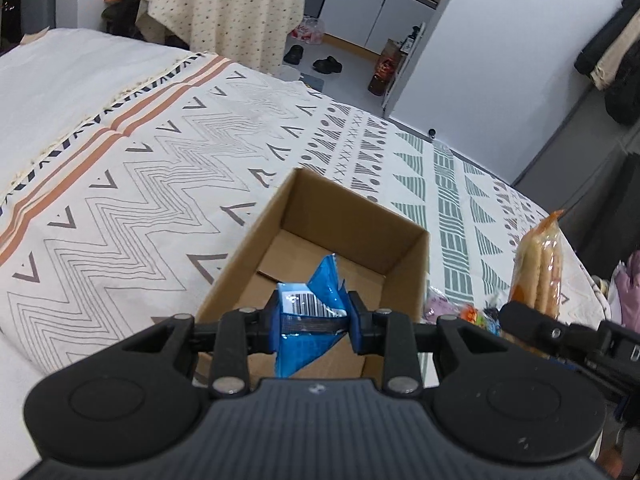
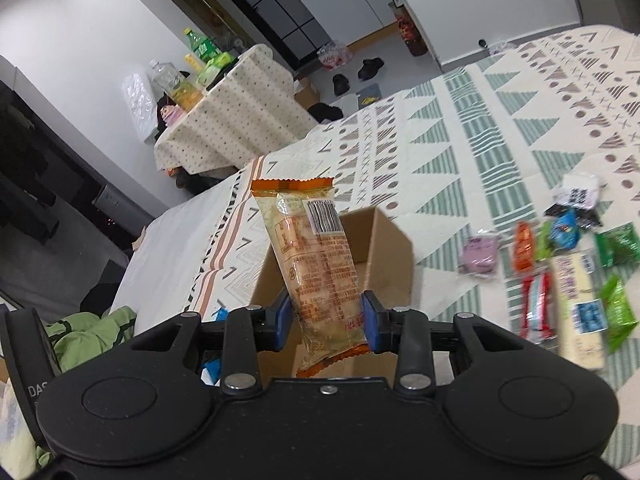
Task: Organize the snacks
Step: 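Carry both snacks over the cardboard box and release them inside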
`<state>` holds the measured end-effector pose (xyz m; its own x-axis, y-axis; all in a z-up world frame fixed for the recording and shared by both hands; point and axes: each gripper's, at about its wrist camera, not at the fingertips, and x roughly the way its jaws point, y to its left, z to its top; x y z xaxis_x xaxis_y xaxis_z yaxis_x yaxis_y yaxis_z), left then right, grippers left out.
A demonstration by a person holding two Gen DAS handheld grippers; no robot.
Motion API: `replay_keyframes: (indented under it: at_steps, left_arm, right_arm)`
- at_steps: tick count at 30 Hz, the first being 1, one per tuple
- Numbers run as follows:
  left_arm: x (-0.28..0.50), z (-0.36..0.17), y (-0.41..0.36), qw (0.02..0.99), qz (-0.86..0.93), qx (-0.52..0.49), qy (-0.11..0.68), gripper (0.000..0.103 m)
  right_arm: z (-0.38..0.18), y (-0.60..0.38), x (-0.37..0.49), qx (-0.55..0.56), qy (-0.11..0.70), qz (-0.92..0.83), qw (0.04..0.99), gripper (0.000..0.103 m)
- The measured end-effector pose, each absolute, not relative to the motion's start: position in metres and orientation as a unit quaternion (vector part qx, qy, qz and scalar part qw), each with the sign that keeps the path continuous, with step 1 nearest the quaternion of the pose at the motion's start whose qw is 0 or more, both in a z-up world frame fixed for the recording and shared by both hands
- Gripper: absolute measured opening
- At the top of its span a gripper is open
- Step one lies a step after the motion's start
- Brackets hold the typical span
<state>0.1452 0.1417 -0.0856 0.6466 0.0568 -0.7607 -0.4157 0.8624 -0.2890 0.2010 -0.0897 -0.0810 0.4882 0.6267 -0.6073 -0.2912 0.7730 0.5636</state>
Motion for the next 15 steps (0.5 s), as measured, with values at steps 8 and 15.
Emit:
replay_keyframes:
  at_steps: [8,15]
  left_arm:
    - [0.157,-0.099,0.157,0.875,0.137,-0.238,0.400,0.034]
    - [0.156,-0.096,0.170,0.869,0.156,-0.228,0.410,0.064]
  right_arm:
    - [-0.091,-0.065,0.210,0.200,0.439,0.261,0.837,0.035]
    - [-0.108,-0.053,0.216,0.223,0.456,0.242,0.827,0.036]
